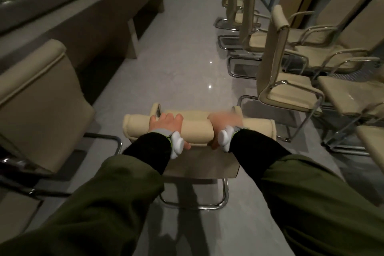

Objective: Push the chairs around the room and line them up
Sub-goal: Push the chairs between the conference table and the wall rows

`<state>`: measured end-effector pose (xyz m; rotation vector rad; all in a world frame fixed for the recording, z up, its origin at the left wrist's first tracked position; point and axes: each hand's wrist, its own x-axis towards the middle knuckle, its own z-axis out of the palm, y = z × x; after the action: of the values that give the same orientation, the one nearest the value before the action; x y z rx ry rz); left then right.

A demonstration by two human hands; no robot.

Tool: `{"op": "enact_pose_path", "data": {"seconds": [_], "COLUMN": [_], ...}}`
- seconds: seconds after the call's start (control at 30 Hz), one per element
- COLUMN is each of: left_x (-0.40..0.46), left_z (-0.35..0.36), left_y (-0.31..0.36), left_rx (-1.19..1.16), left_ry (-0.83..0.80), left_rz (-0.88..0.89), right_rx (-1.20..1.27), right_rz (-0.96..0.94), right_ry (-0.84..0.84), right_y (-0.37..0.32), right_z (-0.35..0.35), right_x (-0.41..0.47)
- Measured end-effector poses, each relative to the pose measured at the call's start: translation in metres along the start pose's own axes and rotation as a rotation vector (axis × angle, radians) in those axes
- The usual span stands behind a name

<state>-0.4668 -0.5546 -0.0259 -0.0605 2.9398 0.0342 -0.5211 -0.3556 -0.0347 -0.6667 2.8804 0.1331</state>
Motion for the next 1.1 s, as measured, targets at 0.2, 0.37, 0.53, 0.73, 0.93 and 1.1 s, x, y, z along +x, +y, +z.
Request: {"op": "enact_pose_path", "data": {"seconds": [0.2, 0.37, 0.53, 0.73, 0.93, 1.1], "left_x": [-0.034, -0.043, -0.034, -0.018, 0.006, 0.032], "left_z": [0.004, 0.004, 0.003, 0.002, -0.008, -0.015], "left_y": [0.008, 0.006, 0.006, 0.000, -0.008, -0.020], "left_rx": [-0.023, -0.051, -0.044, 0.006, -0.043, -0.060], "left_ry": [-0.022, -0.037, -0.028, -0.033, -0.057, -0.053], "left_rz": [-0.166, -0.246, -0.280, -0.292, -0.315, -0.324], "right_rx": [-0.069, -0.073, -0.071, -0.122, -0.095, -0.072], "right_rz": [-0.174, -0.261, -0.304, -0.330, -0.343, -0.365], "right_ry": [-0.003, -0.001, -0.048, -0.087, -0.082, -0.087], "right_y": [-0.003, -0.008, -0.005, -0.004, -0.002, 0.000], "right_z": [-0.001, -0.006, -0.014, -0.023, -0.024, -0.032], "right_x": [0.008, 0.013, 0.025, 0.039, 0.071, 0.102]}}
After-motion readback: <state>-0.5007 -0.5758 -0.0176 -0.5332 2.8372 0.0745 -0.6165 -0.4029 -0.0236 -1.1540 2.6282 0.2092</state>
